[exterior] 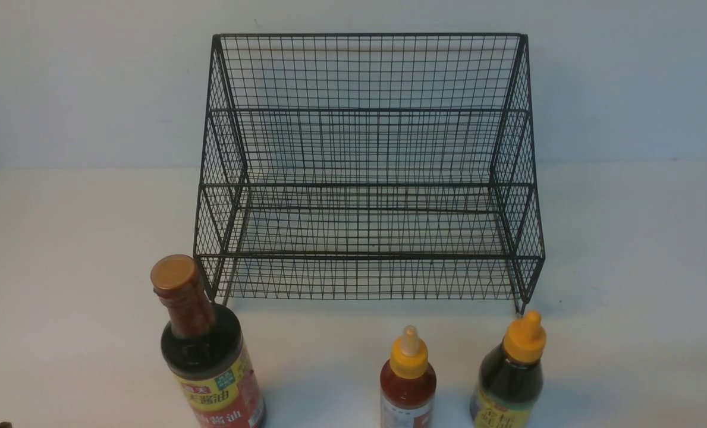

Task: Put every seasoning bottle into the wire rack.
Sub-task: Use the right arm to grab the condiment bottle closest to it

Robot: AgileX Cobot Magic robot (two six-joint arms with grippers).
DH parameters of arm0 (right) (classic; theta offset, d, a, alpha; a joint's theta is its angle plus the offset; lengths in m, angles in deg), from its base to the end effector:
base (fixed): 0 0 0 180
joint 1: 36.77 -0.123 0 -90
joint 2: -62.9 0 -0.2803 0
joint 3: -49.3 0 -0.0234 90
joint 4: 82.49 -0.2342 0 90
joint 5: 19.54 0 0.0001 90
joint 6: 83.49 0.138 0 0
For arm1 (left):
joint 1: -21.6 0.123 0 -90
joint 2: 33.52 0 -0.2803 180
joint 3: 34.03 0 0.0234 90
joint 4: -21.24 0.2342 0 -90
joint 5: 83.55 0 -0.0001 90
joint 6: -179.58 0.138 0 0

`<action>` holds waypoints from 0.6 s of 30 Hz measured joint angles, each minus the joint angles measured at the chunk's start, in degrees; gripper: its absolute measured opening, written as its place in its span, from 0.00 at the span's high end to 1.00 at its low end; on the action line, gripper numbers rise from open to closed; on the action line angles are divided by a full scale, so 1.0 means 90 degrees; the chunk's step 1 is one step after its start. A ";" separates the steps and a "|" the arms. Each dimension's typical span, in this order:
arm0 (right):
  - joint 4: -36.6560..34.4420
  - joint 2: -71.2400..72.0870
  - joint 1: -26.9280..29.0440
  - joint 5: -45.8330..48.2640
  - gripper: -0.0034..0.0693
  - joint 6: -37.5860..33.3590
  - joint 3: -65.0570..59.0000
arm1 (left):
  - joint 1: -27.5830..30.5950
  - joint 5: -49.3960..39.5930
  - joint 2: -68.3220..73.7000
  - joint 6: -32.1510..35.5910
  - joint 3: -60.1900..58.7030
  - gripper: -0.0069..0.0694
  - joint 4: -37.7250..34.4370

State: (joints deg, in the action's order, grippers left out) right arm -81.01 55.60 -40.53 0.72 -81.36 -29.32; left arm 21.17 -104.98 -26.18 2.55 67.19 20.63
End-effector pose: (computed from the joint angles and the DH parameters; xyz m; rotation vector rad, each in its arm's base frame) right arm 0.0863 0.0044 0.1601 -0.0426 1.8528 0.0464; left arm 0.0856 -0.0012 0.1563 0.0491 1.8765 0.0200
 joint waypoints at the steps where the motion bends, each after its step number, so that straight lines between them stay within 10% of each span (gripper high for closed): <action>1: 0.0000 0.0000 0.0000 0.0000 0.97 0.0000 0.0000 | 0.0000 0.0000 0.0000 0.0000 0.0000 0.92 0.0000; 14: -0.0041 0.0000 0.0000 0.0000 0.97 0.0000 0.0000 | 0.0000 0.0000 0.0000 0.0000 0.0000 0.92 0.0000; 18: -0.1620 0.0000 0.0000 -0.0255 0.97 0.0689 -0.0007 | 0.0000 0.0000 0.0000 0.0000 0.0000 0.92 0.0000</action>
State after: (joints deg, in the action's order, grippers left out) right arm -95.59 55.60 -40.53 -1.58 -75.16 -29.39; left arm 21.17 -104.98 -26.18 2.55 67.19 20.63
